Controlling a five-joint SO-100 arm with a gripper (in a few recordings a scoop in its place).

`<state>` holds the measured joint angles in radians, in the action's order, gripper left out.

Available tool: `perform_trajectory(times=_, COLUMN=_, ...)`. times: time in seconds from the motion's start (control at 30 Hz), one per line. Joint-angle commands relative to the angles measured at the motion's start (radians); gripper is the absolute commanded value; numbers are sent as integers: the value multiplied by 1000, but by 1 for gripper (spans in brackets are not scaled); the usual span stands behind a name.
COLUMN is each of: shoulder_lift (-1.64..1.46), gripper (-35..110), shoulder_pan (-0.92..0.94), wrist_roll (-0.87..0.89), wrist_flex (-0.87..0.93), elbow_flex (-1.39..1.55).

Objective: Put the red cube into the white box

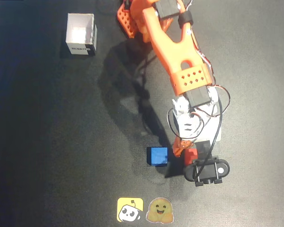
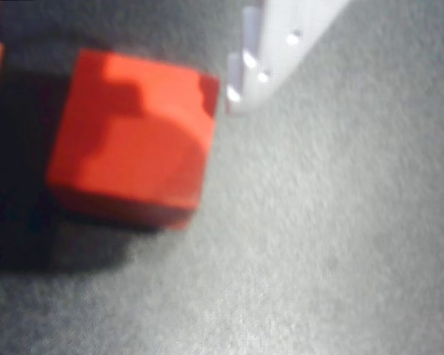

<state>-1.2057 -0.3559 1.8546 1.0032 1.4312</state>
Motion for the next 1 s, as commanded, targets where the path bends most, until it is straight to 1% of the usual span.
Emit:
perform_trajectory(times=0.0, shoulder_lift=5, gripper=25, shoulder_pan=-14, wrist_roll=12, wrist_flex=-25, elbow_flex=-48)
perform_trajectory(times=0.23, shoulder_lift=46, gripper=26, shoulder_pan=-54, wrist_roll=78, wrist_flex=-32, elbow_flex=-103)
perform_trajectory(times=0.33, shoulder_lift=48, gripper=26, shoulder_pan=-44, wrist_roll=52, wrist_flex=-31, elbow_flex=-103)
perform_trajectory(times=0.67, shoulder_lift=104, gripper=25, shoulder_pan=-35, wrist_roll=44, wrist_flex=-28, elbow_flex=-132)
perform_trajectory(times=0.97, shoulder_lift=118, gripper=15, shoulder_pan=-2, wrist_roll=21, wrist_flex=-26, elbow_flex=-117)
